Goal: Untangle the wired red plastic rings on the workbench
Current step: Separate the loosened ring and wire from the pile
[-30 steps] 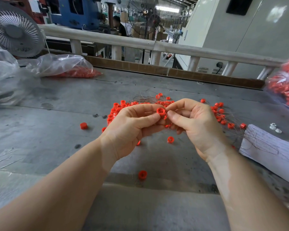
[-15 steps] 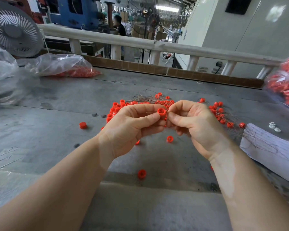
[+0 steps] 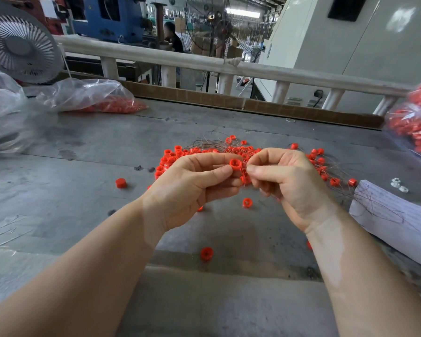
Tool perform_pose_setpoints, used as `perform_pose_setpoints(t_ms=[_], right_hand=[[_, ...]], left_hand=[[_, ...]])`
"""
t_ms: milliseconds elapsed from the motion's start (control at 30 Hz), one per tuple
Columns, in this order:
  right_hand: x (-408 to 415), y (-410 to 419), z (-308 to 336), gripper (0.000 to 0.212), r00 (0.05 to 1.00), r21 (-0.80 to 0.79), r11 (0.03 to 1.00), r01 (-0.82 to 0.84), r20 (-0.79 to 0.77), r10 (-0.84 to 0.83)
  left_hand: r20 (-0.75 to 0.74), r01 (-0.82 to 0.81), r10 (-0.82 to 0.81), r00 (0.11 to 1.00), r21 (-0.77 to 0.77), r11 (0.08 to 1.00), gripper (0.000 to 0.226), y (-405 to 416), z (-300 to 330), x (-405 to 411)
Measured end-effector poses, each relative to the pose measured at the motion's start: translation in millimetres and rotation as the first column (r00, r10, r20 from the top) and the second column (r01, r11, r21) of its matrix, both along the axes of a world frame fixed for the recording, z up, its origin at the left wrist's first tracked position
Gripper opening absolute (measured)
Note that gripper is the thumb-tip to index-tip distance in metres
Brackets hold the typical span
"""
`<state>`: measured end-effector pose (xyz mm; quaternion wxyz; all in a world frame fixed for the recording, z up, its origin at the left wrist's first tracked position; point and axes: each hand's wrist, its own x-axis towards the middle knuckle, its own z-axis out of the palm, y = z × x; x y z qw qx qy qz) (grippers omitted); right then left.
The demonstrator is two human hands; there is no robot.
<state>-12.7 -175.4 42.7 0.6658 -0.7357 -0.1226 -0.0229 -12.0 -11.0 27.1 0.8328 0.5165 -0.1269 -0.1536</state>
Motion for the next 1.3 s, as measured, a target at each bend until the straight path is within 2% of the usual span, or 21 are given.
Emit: perform_pose_setpoints(t_ms=[200,333,433,500,600,700,1300], right_hand=[[1.9,-1.2,-2.2,0.032,0.997,0.013,0.999,-0.032,-0.065,0.033],[1.3,-2.3,-2.0,0.009,0.989,0.091,0.991,-0.099,-0.102,0.108],[0.9,-2.0,-2.6,0.005,0.984,0.104,0.987,-0.124,-0.113,0.136],[1.0,-1.4,-3.0,0.007,0.987,0.089,0.989,-0.114,-0.106,0.124],[2.2,-0.7,-3.6,0.025,0.993,0.064,0.995,-0.075,-0.082,0.080],[2.1,-0.3,-3.6,0.032,0.996,0.063,0.996,-0.055,-0.072,0.060],[1.9,3.3,-3.2,0.027,0.999,0.034,0.999,-0.011,-0.032,0.012]], left_hand=[[0.026,0.036,-0.037,0.999,0.010,0.999,0.022,1.0,1.3,-0.3],[0.020,0.047,-0.047,0.999,0.002,0.999,0.022,0.3,0.6,-0.8],[0.012,0.052,-0.052,0.999,0.004,0.999,0.021,-0.6,0.5,-1.6],[0.006,0.038,-0.038,0.999,-0.002,0.999,0.021,-0.8,0.4,-1.9],[0.005,0.017,-0.017,1.000,0.001,1.000,0.023,-0.6,0.3,-1.8],[0.006,0.010,-0.010,1.000,0.009,1.000,0.025,-0.7,0.5,-2.5],[-0.068,-0.023,0.020,0.997,-0.044,0.999,0.021,-1.6,2.6,-2.2]])
